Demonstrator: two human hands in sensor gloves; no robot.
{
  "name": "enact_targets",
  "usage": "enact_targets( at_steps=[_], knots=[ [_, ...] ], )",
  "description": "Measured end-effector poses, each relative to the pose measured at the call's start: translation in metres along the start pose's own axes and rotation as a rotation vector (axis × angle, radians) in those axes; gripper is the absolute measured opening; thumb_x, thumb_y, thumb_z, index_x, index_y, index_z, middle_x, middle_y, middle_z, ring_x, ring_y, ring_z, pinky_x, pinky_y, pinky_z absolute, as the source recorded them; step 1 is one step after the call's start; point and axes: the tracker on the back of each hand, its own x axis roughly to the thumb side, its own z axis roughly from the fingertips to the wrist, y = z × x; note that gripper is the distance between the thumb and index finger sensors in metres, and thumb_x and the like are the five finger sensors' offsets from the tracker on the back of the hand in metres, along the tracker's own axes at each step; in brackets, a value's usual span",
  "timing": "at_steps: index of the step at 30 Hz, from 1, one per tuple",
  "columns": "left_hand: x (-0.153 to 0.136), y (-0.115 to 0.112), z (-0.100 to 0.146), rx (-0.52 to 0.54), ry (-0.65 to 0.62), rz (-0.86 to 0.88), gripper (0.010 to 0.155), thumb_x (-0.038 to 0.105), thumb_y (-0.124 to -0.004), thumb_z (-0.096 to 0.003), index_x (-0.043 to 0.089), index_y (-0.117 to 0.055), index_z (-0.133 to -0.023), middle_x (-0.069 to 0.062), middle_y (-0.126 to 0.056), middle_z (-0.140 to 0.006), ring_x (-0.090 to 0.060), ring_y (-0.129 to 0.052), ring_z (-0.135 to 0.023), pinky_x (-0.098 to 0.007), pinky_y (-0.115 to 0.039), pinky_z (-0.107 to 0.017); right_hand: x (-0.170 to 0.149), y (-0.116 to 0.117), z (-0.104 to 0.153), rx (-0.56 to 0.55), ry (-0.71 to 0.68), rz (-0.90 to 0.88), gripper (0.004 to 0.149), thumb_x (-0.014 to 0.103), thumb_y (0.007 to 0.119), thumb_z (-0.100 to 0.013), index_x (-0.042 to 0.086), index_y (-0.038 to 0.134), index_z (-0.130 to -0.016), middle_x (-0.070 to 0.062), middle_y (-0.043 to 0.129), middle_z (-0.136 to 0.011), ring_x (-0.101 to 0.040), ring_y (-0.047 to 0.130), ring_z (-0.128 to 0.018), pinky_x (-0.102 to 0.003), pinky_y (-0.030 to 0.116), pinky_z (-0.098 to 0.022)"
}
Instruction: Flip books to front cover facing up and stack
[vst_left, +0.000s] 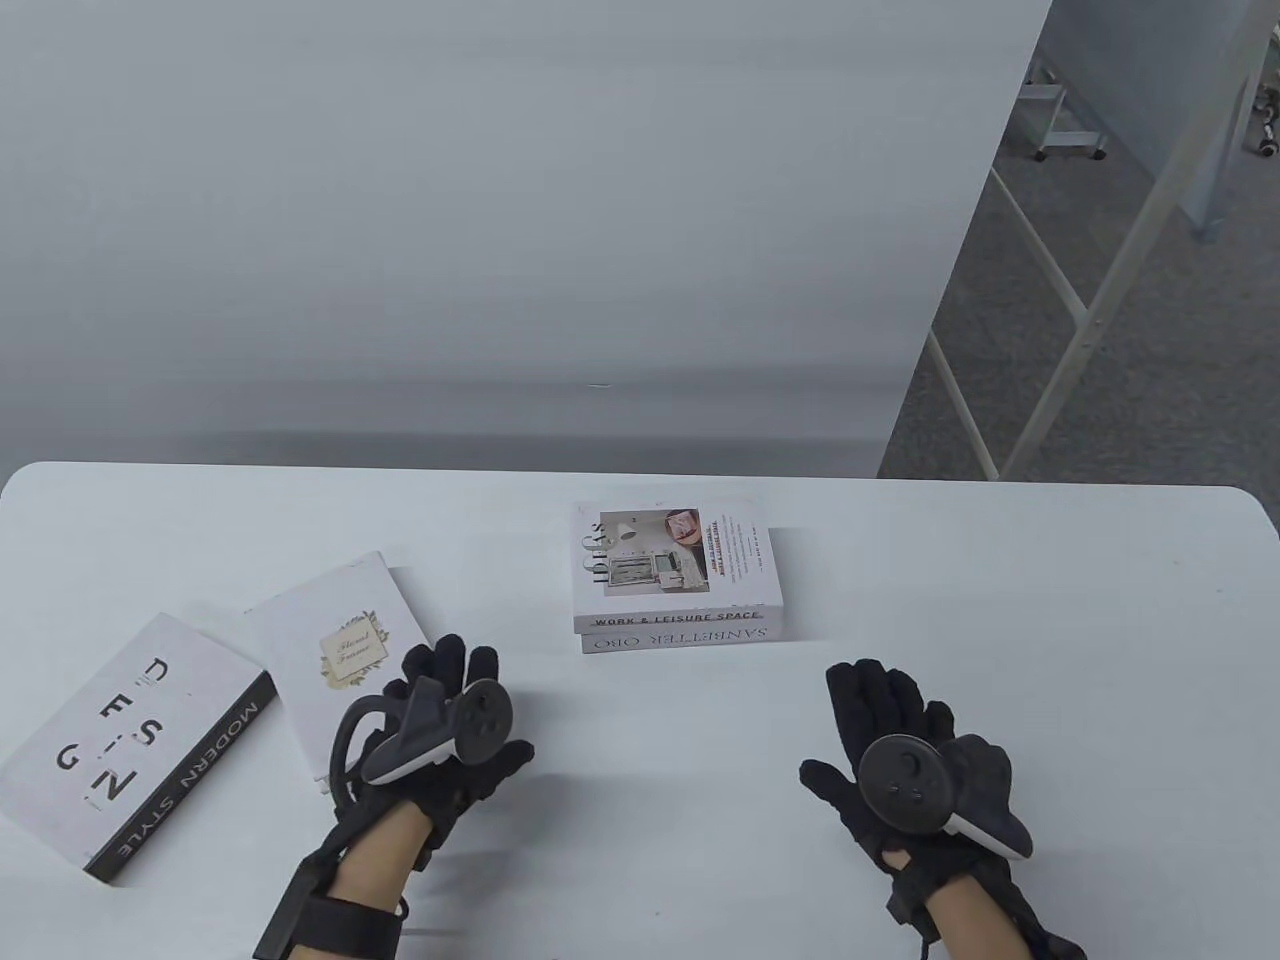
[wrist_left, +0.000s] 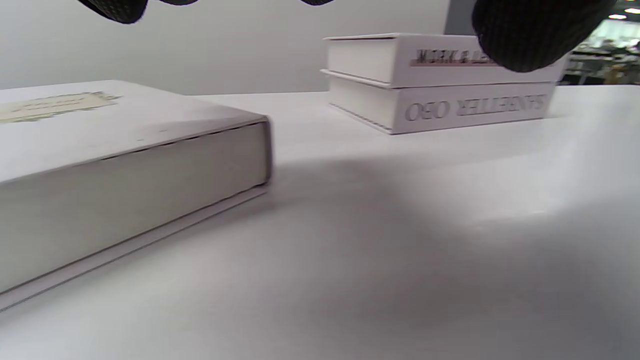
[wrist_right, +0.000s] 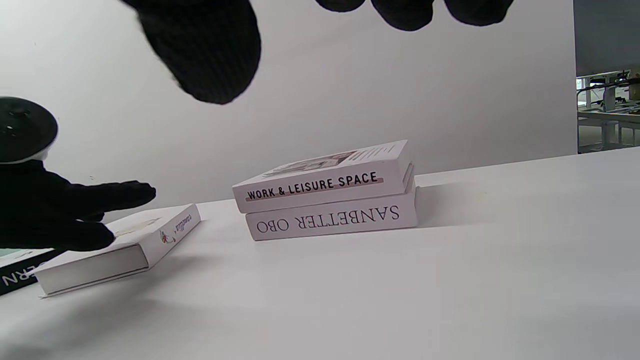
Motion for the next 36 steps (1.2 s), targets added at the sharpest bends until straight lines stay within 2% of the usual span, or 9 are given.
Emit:
enact_targets(
  at_steps=[3,6,10,12,14,15,19,23,36],
  knots=[
    [-0.034,0.004,-0.010,-0.010,0.117,0.014,0.098,0.070,-0.063,-0.0455,0.004,-0.032,-0.110,-0.034,-0.029,-0.108,-0.067,-0.043,-0.095,-0.070,-0.053,-0.066,-0.002,-0.004,0.000,-0.003,0.003,-0.030,0.084,0.045,0.076,-0.053,0.003,0.031,-0.110,-0.041,0.034,-0.108,-0.070,0.041,-0.093,-0.084,0.039,-0.055],
    [-0.066,0.004,-0.015,-0.020,0.220,0.034,0.097,0.071,-0.063,-0.0451,0.001,-0.041,-0.109,-0.034,-0.038,-0.108,-0.067,-0.041,-0.095,-0.072,-0.049,-0.066,-0.002,-0.005,0.000,0.001,0.006,-0.025,0.083,0.045,0.075,-0.053,0.002,0.031,-0.110,-0.041,0.034,-0.108,-0.070,0.041,-0.092,-0.084,0.038,-0.055],
    [-0.095,-0.002,-0.019,-0.057,0.315,0.032,0.092,0.067,-0.067,-0.0453,0.003,-0.045,-0.108,-0.031,-0.044,-0.107,-0.065,-0.047,-0.095,-0.069,-0.054,-0.066,-0.002,-0.006,0.000,0.007,0.005,-0.019,0.083,0.045,0.075,-0.053,0.002,0.031,-0.110,-0.041,0.034,-0.108,-0.070,0.040,-0.093,-0.084,0.038,-0.055],
    [-0.105,-0.006,-0.021,-0.077,0.338,0.031,0.090,0.065,-0.068,-0.0456,0.004,-0.045,-0.107,-0.030,-0.047,-0.106,-0.062,-0.054,-0.094,-0.066,-0.059,-0.066,-0.002,-0.007,0.000,0.007,0.002,-0.021,0.083,0.045,0.075,-0.053,0.002,0.032,-0.110,-0.041,0.034,-0.108,-0.070,0.040,-0.092,-0.084,0.038,-0.055],
    [-0.115,-0.010,-0.022,-0.078,0.354,0.033,0.093,0.066,-0.067,-0.0449,0.003,-0.040,-0.107,-0.027,-0.057,-0.103,-0.052,-0.073,-0.090,-0.057,-0.072,-0.063,-0.002,-0.006,0.000,0.010,0.003,-0.022,0.083,0.045,0.075,-0.054,0.002,0.033,-0.110,-0.041,0.034,-0.108,-0.070,0.040,-0.093,-0.084,0.038,-0.055],
    [-0.118,-0.011,-0.023,-0.074,0.361,0.035,0.094,0.067,-0.067,-0.0445,0.003,-0.040,-0.107,-0.026,-0.058,-0.103,-0.051,-0.075,-0.090,-0.055,-0.073,-0.062,-0.003,-0.006,-0.001,0.013,0.006,-0.022,0.082,0.045,0.075,-0.054,0.002,0.033,-0.110,-0.041,0.034,-0.109,-0.070,0.039,-0.093,-0.084,0.037,-0.055],
    [-0.122,-0.013,-0.026,-0.071,0.338,0.032,0.089,0.064,-0.070,-0.0443,0.007,-0.041,-0.107,-0.023,-0.056,-0.104,-0.050,-0.070,-0.092,-0.055,-0.072,-0.064,-0.004,-0.004,-0.002,0.023,0.009,-0.023,0.080,0.043,0.075,-0.054,0.002,0.034,-0.110,-0.041,0.035,-0.108,-0.070,0.040,-0.092,-0.084,0.037,-0.055],
    [-0.123,-0.016,-0.030,-0.098,0.314,0.089,0.078,0.058,-0.070,-0.0445,0.013,-0.053,-0.106,-0.021,-0.053,-0.105,-0.052,-0.064,-0.093,-0.056,-0.069,-0.065,-0.007,-0.001,-0.003,0.042,0.017,-0.015,0.079,0.041,0.075,-0.054,0.002,0.034,-0.110,-0.041,0.034,-0.108,-0.070,0.039,-0.092,-0.084,0.037,-0.055],
    [-0.103,-0.011,-0.023,-0.090,0.195,0.038,0.068,0.051,-0.077,-0.0425,0.017,-0.064,-0.101,-0.015,-0.063,-0.102,-0.046,-0.072,-0.092,-0.055,-0.071,-0.064,-0.009,0.002,-0.004,0.067,0.024,-0.027,0.078,0.042,0.074,-0.055,0.002,0.035,-0.110,-0.041,0.034,-0.108,-0.070,0.039,-0.092,-0.084,0.037,-0.055]
  ],
)
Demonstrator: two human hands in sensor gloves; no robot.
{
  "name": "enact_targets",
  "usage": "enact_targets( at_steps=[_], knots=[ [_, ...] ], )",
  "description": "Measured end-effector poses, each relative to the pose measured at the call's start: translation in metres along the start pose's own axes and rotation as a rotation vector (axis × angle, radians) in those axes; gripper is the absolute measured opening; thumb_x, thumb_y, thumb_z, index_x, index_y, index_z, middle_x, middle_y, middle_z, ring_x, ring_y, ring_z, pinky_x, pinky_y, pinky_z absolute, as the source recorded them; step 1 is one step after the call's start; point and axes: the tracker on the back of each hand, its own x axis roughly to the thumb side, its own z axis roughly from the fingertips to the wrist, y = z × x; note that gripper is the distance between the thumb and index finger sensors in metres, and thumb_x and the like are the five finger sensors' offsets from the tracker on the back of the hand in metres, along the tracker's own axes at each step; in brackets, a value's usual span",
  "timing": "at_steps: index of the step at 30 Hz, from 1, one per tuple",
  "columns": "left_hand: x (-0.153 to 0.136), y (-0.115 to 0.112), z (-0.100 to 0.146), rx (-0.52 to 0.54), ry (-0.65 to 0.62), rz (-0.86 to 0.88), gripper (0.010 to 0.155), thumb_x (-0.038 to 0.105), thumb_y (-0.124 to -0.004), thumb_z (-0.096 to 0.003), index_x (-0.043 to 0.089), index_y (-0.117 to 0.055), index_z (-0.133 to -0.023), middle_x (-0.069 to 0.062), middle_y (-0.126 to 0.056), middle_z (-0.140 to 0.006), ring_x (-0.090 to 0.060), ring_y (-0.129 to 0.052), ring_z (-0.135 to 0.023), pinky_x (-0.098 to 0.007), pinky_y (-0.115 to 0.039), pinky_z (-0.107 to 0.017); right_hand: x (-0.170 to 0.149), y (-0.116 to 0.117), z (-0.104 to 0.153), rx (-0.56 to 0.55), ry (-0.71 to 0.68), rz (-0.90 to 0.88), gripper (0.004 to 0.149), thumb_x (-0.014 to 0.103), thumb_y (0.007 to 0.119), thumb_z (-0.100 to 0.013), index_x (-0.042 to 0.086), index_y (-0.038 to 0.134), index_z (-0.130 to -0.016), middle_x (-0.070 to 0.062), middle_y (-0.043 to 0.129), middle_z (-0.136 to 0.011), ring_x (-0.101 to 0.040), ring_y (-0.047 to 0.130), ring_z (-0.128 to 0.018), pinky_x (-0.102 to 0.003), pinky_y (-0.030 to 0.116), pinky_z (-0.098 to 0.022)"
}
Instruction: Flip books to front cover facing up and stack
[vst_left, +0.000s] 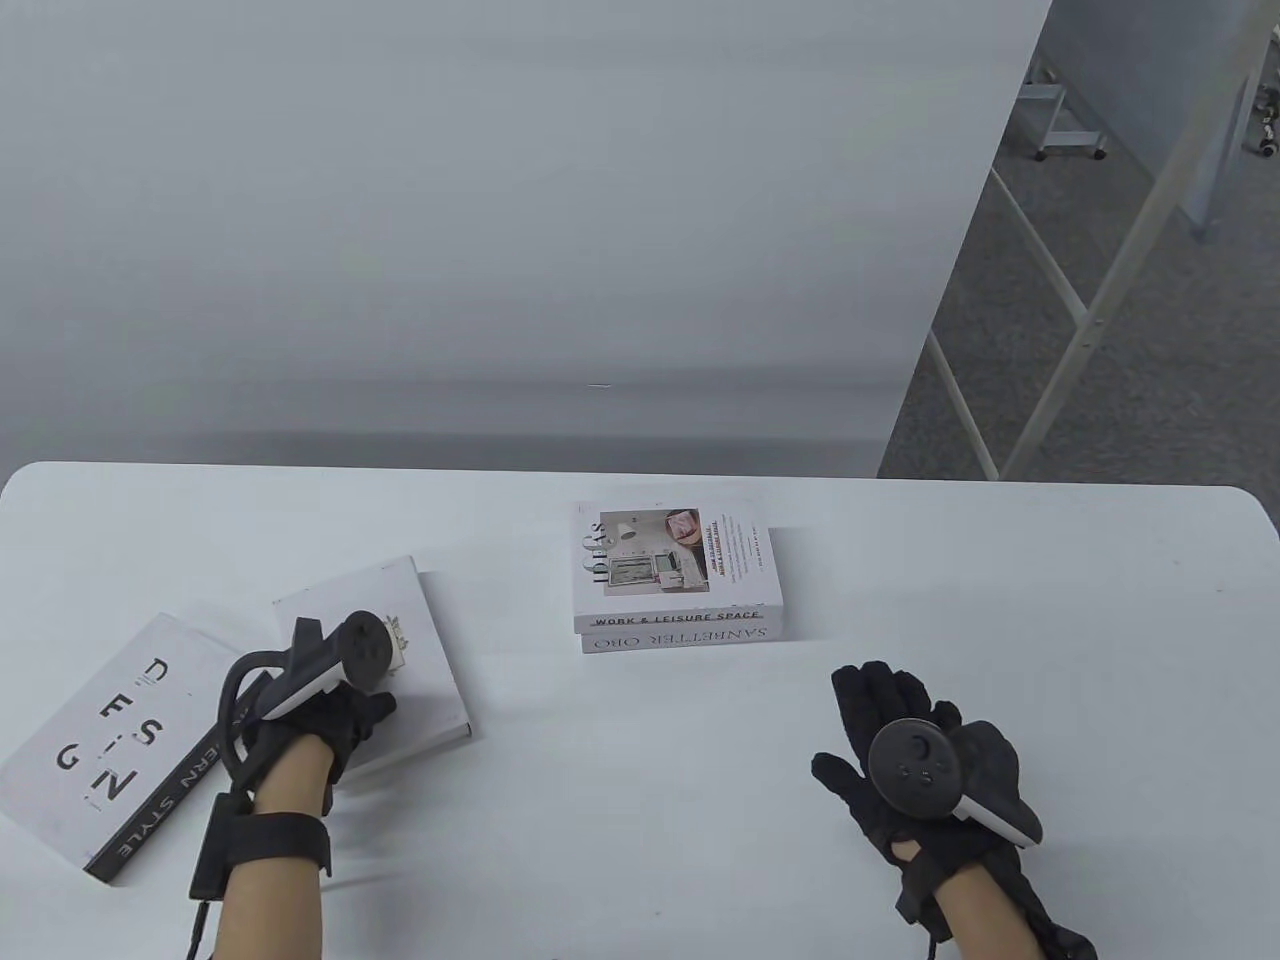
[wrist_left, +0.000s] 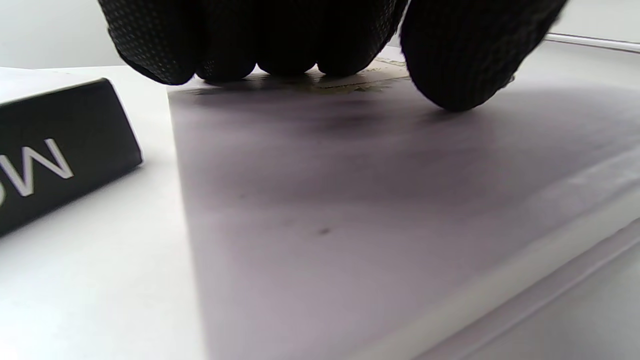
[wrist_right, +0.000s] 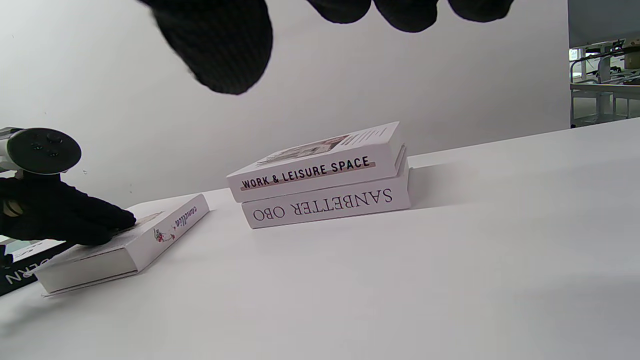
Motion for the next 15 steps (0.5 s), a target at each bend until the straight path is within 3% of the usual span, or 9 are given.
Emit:
enact_targets(
  at_steps=[15],
  knots=[
    [0.051,0.003,0.030,-0.009,-0.160,-0.090,0.056,0.049,-0.089,-0.0361,0.030,-0.078,-0.087,-0.001,-0.078,-0.092,-0.035,-0.085,-0.085,-0.054,-0.071,-0.064,0.004,0.009,-0.001,0.032,-0.013,0.017,0.079,0.042,0.073,-0.055,0.000,0.033,-0.109,-0.042,0.034,-0.108,-0.070,0.040,-0.092,-0.084,0.037,-0.055]
  ],
)
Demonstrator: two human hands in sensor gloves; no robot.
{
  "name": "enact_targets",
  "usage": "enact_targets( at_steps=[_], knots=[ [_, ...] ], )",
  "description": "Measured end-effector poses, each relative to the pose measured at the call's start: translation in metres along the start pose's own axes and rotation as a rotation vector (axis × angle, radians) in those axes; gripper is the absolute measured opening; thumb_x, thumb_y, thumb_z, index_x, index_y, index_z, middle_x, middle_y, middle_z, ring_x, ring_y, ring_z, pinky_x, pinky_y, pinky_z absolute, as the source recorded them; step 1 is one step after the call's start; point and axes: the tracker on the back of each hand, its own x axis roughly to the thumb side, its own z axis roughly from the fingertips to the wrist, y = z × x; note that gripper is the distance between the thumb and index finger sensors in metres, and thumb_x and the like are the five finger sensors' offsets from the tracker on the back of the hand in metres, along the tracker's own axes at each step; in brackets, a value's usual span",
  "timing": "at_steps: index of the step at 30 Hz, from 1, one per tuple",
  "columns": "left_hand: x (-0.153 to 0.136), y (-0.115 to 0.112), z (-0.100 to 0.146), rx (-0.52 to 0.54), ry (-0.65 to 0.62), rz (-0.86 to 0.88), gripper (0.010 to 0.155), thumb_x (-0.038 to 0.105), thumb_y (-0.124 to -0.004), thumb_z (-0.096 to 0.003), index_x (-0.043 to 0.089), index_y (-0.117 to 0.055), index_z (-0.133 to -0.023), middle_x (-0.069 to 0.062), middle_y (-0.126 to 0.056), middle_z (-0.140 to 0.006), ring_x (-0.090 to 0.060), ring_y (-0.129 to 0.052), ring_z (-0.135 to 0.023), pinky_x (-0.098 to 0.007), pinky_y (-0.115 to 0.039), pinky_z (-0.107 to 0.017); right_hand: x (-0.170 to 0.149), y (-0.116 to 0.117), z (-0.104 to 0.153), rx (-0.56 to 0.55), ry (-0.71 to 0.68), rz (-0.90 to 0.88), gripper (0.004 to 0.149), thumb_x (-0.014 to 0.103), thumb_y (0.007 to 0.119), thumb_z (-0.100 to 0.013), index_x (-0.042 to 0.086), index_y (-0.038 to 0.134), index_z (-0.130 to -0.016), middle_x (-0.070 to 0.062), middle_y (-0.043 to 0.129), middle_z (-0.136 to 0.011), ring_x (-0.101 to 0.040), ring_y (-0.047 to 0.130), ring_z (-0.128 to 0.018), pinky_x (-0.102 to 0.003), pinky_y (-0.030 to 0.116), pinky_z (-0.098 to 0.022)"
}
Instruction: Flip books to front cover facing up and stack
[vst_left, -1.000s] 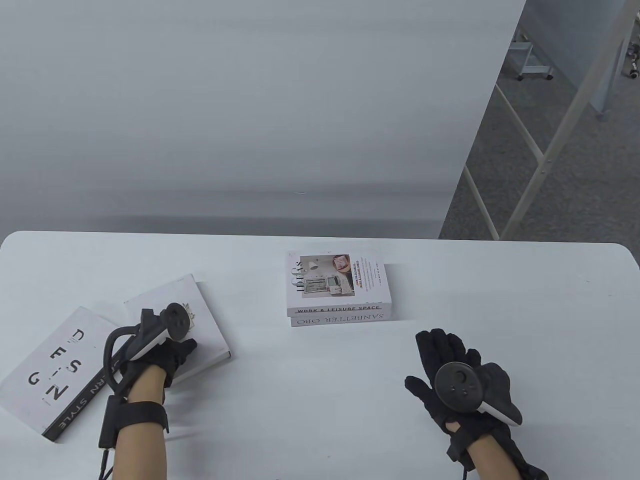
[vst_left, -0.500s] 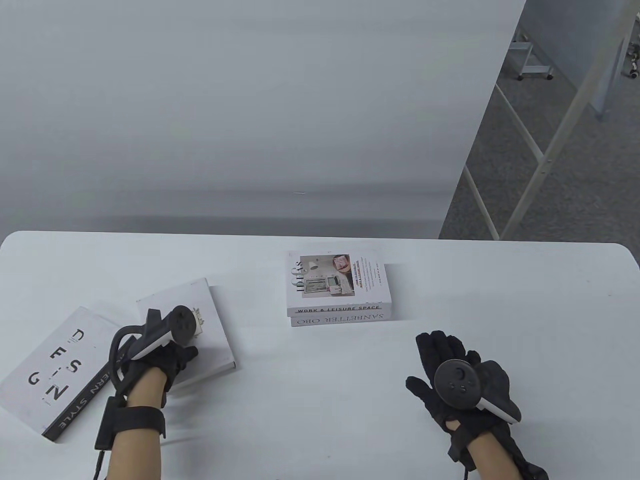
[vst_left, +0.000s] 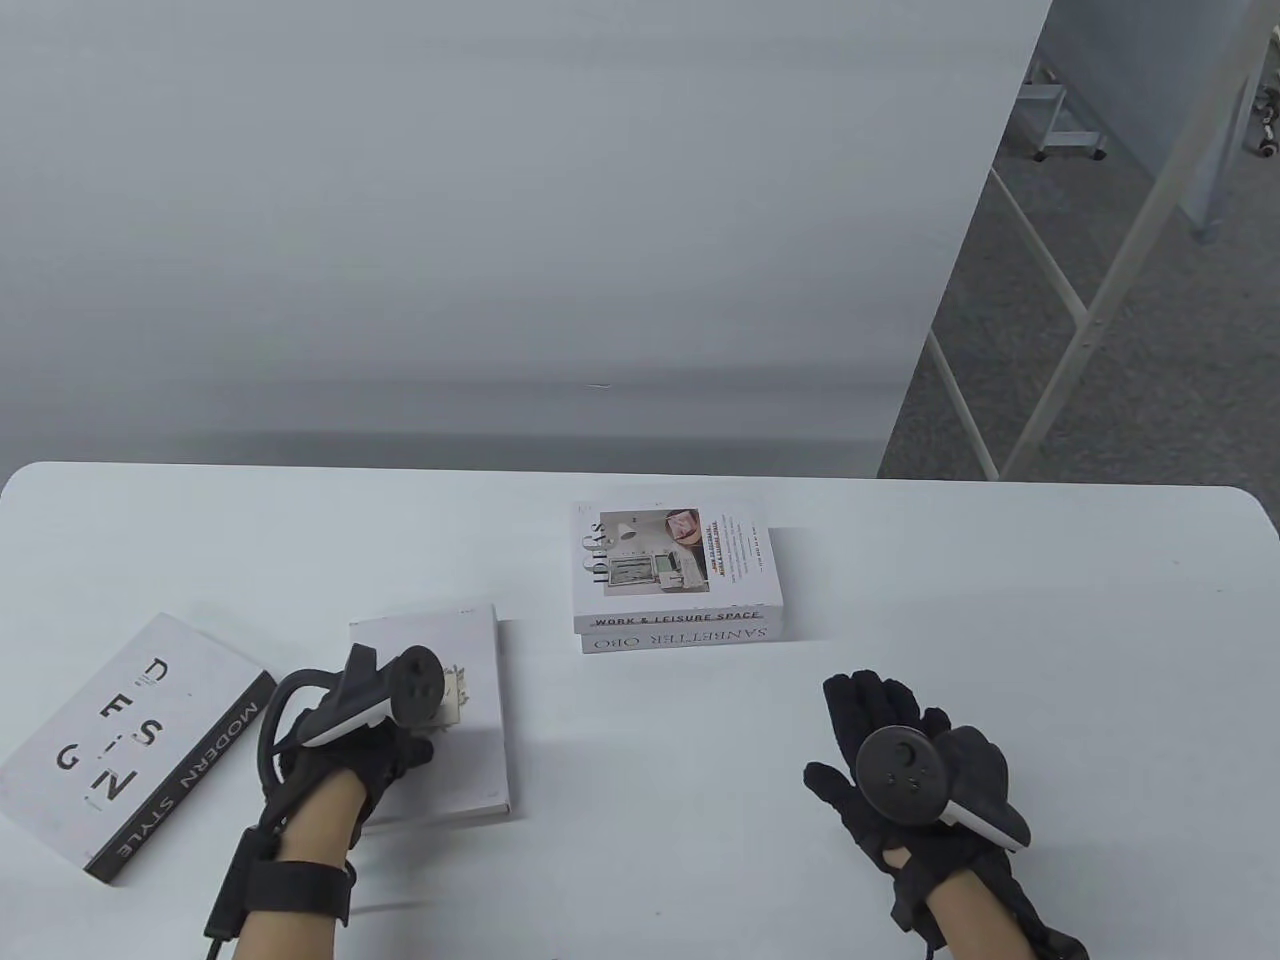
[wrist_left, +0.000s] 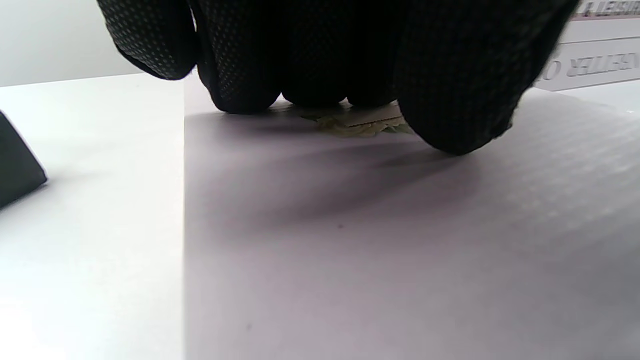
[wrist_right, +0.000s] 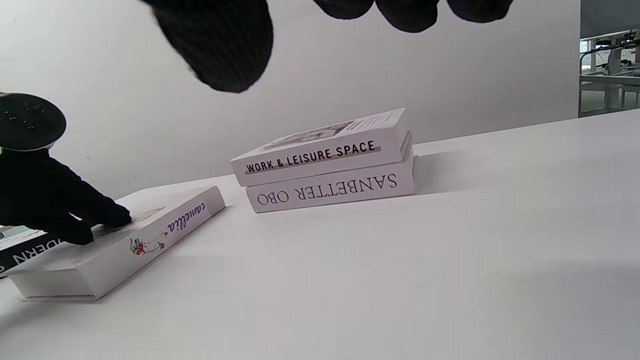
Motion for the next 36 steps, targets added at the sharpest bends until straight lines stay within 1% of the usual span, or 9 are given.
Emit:
enact_targets(
  at_steps=[4,9,15,18,27,29,31,36],
  knots=[
    [0.018,0.001,0.006,0.015,-0.040,-0.031,0.054,0.049,-0.090,-0.0359,0.030,-0.080,-0.085,0.000,-0.081,-0.089,-0.033,-0.089,-0.082,-0.052,-0.074,-0.062,0.001,0.002,0.000,0.005,0.000,0.003,0.079,0.042,0.073,-0.055,0.001,0.033,-0.109,-0.042,0.035,-0.107,-0.070,0.040,-0.092,-0.084,0.038,-0.055],
    [0.038,0.002,0.011,0.019,-0.070,-0.047,0.051,0.047,-0.090,-0.0362,0.030,-0.083,-0.084,0.000,-0.083,-0.087,-0.030,-0.093,-0.077,-0.048,-0.079,-0.059,0.002,0.011,-0.002,0.041,0.001,0.009,0.079,0.042,0.073,-0.055,0.001,0.034,-0.109,-0.042,0.035,-0.107,-0.070,0.040,-0.092,-0.084,0.038,-0.055],
    [0.066,0.000,0.019,-0.004,-0.126,-0.088,0.056,0.047,-0.088,-0.0379,0.027,-0.077,-0.089,-0.003,-0.077,-0.092,-0.034,-0.089,-0.082,-0.049,-0.077,-0.061,0.005,0.020,-0.004,0.064,-0.005,0.013,0.080,0.042,0.072,-0.055,-0.001,0.031,-0.109,-0.042,0.035,-0.107,-0.069,0.041,-0.092,-0.083,0.038,-0.055],
    [0.078,-0.001,0.022,-0.021,-0.170,-0.097,0.060,0.049,-0.087,-0.0381,0.027,-0.074,-0.092,-0.004,-0.074,-0.095,-0.035,-0.086,-0.084,-0.049,-0.076,-0.062,0.006,0.025,-0.005,0.083,-0.007,0.014,0.080,0.042,0.072,-0.055,-0.001,0.031,-0.109,-0.042,0.035,-0.107,-0.069,0.042,-0.092,-0.083,0.038,-0.055],
    [0.112,-0.003,0.029,0.018,-0.248,-0.129,0.061,0.050,-0.083,-0.0398,0.025,-0.071,-0.094,-0.006,-0.071,-0.096,-0.036,-0.085,-0.084,-0.049,-0.076,-0.061,0.004,0.035,-0.009,0.118,-0.003,0.026,0.080,0.042,0.072,-0.055,-0.001,0.031,-0.108,-0.042,0.035,-0.107,-0.069,0.042,-0.092,-0.083,0.038,-0.055],
    [0.122,-0.003,0.031,0.016,-0.289,-0.136,0.061,0.051,-0.082,-0.0403,0.025,-0.071,-0.094,-0.007,-0.071,-0.095,-0.036,-0.086,-0.081,-0.048,-0.079,-0.059,0.004,0.036,-0.009,0.123,-0.001,0.023,0.080,0.042,0.072,-0.055,-0.001,0.031,-0.108,-0.042,0.036,-0.107,-0.069,0.042,-0.092,-0.083,0.038,-0.055],
    [0.134,-0.002,0.034,0.014,-0.328,-0.136,0.060,0.050,-0.084,-0.0400,0.025,-0.073,-0.093,-0.007,-0.074,-0.094,-0.035,-0.089,-0.077,-0.046,-0.082,-0.055,0.005,0.039,-0.010,0.133,-0.001,0.025,0.080,0.042,0.072,-0.055,-0.001,0.031,-0.109,-0.042,0.035,-0.107,-0.069,0.042,-0.092,-0.083,0.038,-0.055],
    [0.168,0.003,0.036,0.005,-0.342,-0.237,0.061,0.053,-0.083,-0.0391,0.024,-0.074,-0.092,-0.007,-0.076,-0.092,-0.031,-0.096,-0.069,-0.041,-0.088,-0.048,0.006,0.046,-0.011,0.157,-0.003,0.029,0.080,0.043,0.072,-0.055,-0.001,0.031,-0.109,-0.042,0.036,-0.107,-0.069,0.043,-0.092,-0.083,0.039,-0.055]
  ],
)
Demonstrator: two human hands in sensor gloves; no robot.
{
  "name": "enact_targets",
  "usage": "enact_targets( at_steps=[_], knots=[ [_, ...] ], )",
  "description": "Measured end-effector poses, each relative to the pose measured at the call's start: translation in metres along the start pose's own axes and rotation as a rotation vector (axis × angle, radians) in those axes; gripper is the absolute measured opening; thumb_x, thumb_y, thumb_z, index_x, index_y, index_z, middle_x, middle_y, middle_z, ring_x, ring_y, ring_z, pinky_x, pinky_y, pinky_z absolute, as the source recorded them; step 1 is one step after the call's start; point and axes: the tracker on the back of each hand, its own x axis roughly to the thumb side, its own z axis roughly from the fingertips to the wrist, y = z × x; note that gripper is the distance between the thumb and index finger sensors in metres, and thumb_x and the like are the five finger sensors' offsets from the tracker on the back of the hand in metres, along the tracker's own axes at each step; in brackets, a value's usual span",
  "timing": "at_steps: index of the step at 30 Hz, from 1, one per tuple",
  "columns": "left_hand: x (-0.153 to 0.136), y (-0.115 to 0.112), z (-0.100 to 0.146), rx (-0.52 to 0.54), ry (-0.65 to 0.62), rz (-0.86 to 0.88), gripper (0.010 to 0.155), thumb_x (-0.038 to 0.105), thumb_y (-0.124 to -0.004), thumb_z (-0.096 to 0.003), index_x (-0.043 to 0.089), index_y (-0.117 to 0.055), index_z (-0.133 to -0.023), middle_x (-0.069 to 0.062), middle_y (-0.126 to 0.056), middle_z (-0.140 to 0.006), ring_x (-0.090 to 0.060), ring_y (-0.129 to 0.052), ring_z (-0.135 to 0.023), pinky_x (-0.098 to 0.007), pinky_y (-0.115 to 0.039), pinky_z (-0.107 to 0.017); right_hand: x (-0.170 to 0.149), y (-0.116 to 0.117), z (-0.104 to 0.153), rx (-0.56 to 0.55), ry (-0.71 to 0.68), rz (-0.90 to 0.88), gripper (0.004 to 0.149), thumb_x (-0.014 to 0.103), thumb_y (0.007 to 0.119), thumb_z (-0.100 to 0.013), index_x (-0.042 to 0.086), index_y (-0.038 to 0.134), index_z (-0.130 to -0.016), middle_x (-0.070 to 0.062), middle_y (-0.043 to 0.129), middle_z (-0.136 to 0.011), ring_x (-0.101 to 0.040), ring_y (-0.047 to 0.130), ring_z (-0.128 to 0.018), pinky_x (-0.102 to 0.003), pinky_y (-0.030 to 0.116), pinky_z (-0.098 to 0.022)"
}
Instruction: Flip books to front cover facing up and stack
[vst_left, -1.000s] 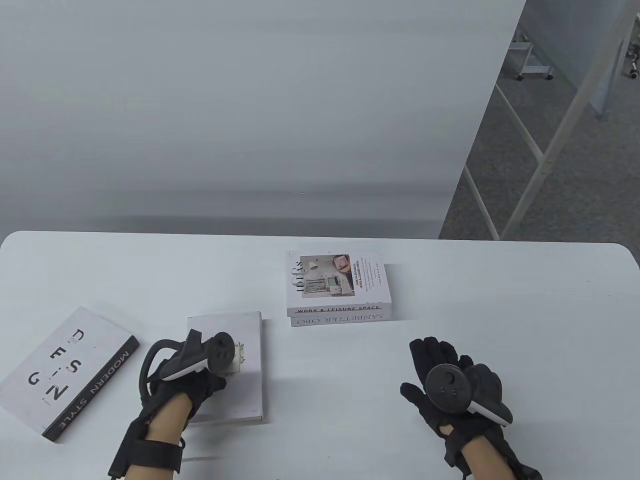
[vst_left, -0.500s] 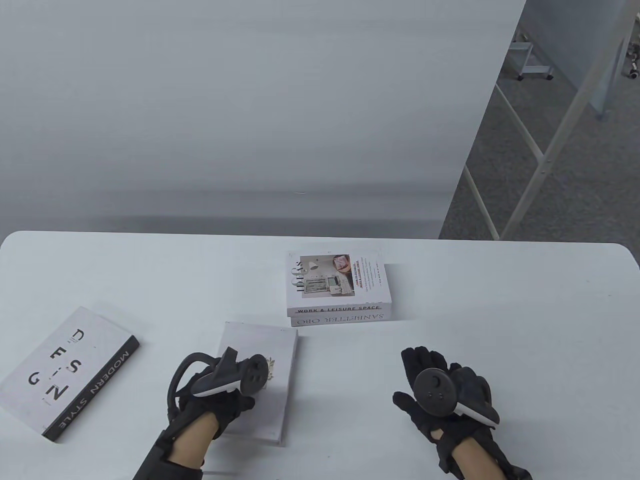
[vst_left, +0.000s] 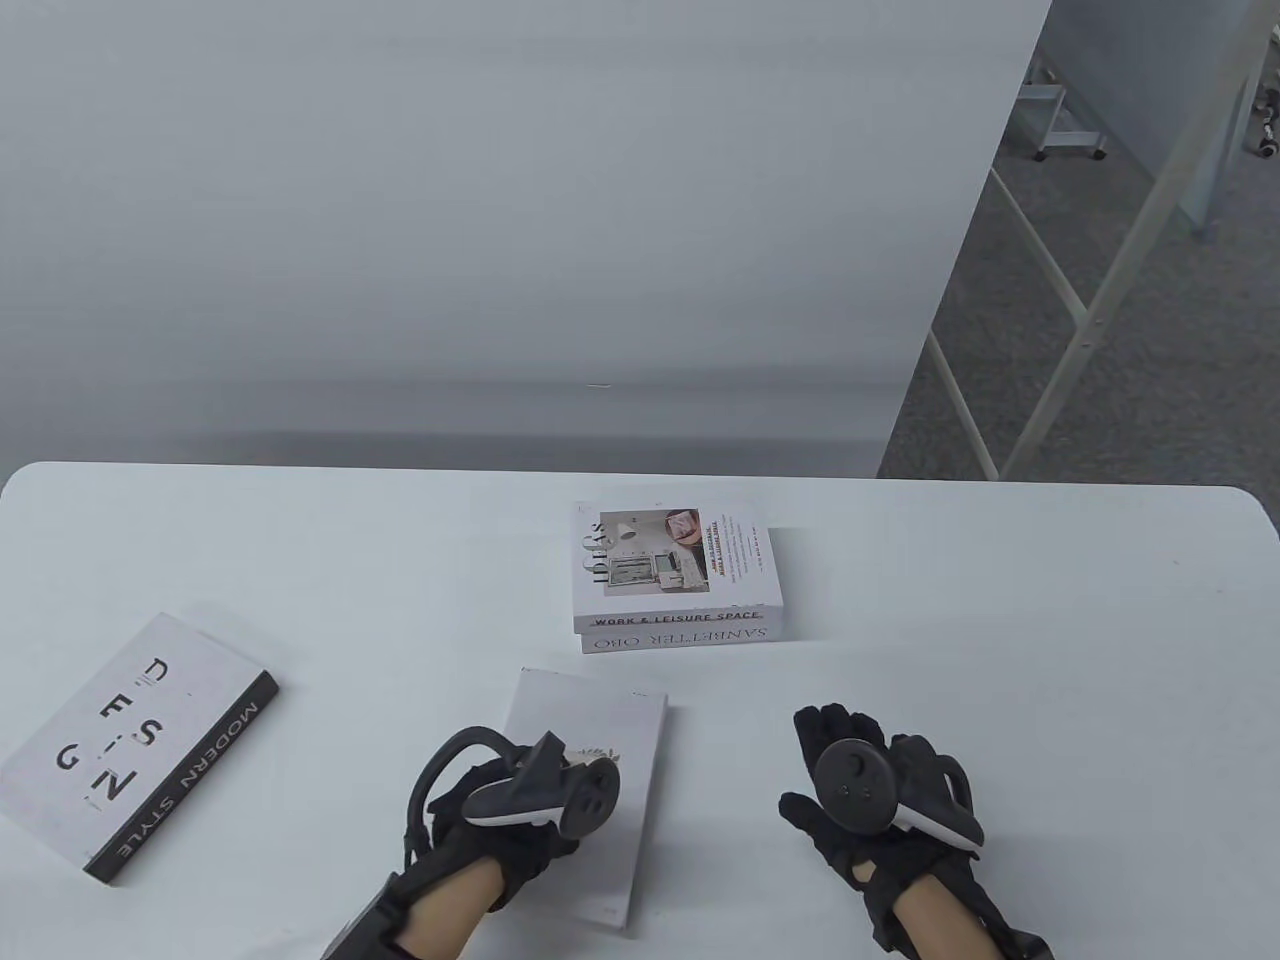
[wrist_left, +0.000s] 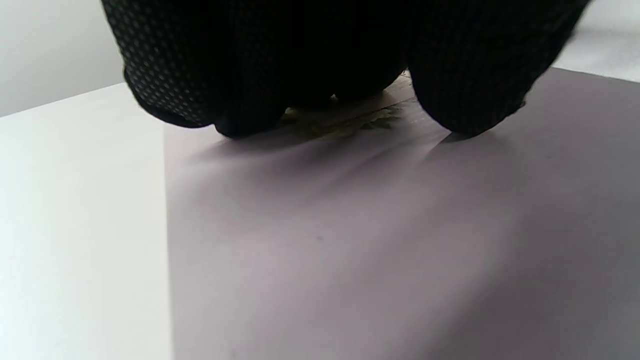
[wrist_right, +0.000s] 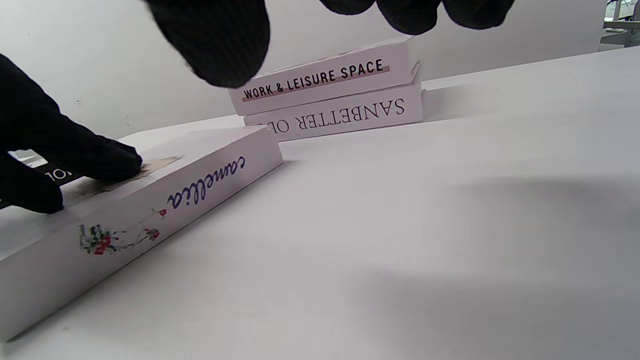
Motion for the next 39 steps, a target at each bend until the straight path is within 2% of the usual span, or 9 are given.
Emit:
enact_targets(
  at_steps=[7,15,20,24,27,30,35,39],
  knots=[
    [0.026,0.011,-0.012,-0.016,0.002,0.012,0.067,0.056,-0.083,-0.0384,0.020,-0.072,-0.094,-0.012,-0.075,-0.092,-0.032,-0.101,-0.060,-0.039,-0.091,-0.041,0.003,0.012,-0.004,0.041,-0.015,0.001,0.079,0.043,0.072,-0.055,-0.001,0.032,-0.108,-0.042,0.037,-0.106,-0.066,0.045,-0.092,-0.080,0.043,-0.056],
    [0.052,0.020,-0.021,0.000,0.016,-0.008,0.068,0.057,-0.082,-0.0389,0.019,-0.073,-0.094,-0.013,-0.077,-0.092,-0.031,-0.103,-0.057,-0.039,-0.092,-0.039,0.005,0.030,-0.010,0.101,-0.040,-0.016,0.077,0.042,0.072,-0.054,-0.002,0.036,-0.107,-0.042,0.045,-0.102,-0.062,0.057,-0.089,-0.069,0.055,-0.059],
    [0.063,0.023,-0.022,0.057,0.017,-0.009,0.067,0.059,-0.081,-0.0390,0.020,-0.075,-0.094,-0.012,-0.079,-0.091,-0.029,-0.103,-0.057,-0.037,-0.092,-0.039,0.010,0.041,-0.013,0.138,-0.063,-0.003,0.076,0.044,0.070,-0.054,-0.002,0.038,-0.106,-0.041,0.052,-0.100,-0.059,0.067,-0.086,-0.063,0.065,-0.058],
    [0.047,0.017,-0.012,0.129,0.067,-0.021,0.066,0.060,-0.081,-0.0396,0.021,-0.076,-0.093,-0.010,-0.080,-0.090,-0.023,-0.103,-0.062,-0.032,-0.092,-0.040,0.013,0.047,-0.019,0.169,-0.071,-0.020,0.074,0.048,0.067,-0.056,-0.003,0.042,-0.104,-0.037,0.064,-0.094,-0.048,0.083,-0.080,-0.051,0.079,-0.055],
    [0.028,0.011,-0.008,0.101,0.112,-0.063,0.064,0.060,-0.078,-0.0406,0.022,-0.077,-0.092,-0.008,-0.082,-0.089,-0.021,-0.103,-0.062,-0.031,-0.093,-0.039,0.015,0.046,-0.021,0.147,-0.052,-0.046,0.072,0.047,0.067,-0.056,-0.003,0.045,-0.103,-0.035,0.068,-0.092,-0.044,0.087,-0.078,-0.047,0.083,-0.053],
    [0.008,0.003,-0.001,0.071,0.156,-0.015,0.068,0.061,-0.078,-0.0407,0.019,-0.074,-0.094,-0.010,-0.082,-0.089,-0.025,-0.105,-0.061,-0.033,-0.093,-0.038,0.014,0.047,-0.021,0.153,-0.039,-0.091,0.071,0.047,0.067,-0.057,-0.003,0.045,-0.102,-0.034,0.070,-0.091,-0.042,0.089,-0.077,-0.045,0.084,-0.052],
    [-0.022,-0.017,0.007,0.060,0.183,0.236,0.073,0.059,-0.078,-0.0411,0.011,-0.071,-0.095,-0.014,-0.087,-0.084,-0.023,-0.109,-0.054,-0.031,-0.095,-0.033,0.014,0.048,-0.022,0.165,-0.025,-0.136,0.071,0.046,0.067,-0.057,-0.003,0.044,-0.103,-0.033,0.069,-0.092,-0.040,0.088,-0.077,-0.043,0.084,-0.053],
    [-0.028,-0.030,0.006,0.065,0.156,0.427,0.074,0.051,-0.078,-0.0418,0.004,-0.064,-0.098,-0.015,-0.089,-0.081,-0.021,-0.111,-0.048,-0.030,-0.096,-0.029,0.015,0.048,-0.023,0.165,-0.019,-0.140,0.072,0.046,0.066,-0.058,-0.004,0.041,-0.103,-0.033,0.068,-0.092,-0.040,0.087,-0.078,-0.043,0.084,-0.054]
  ],
)
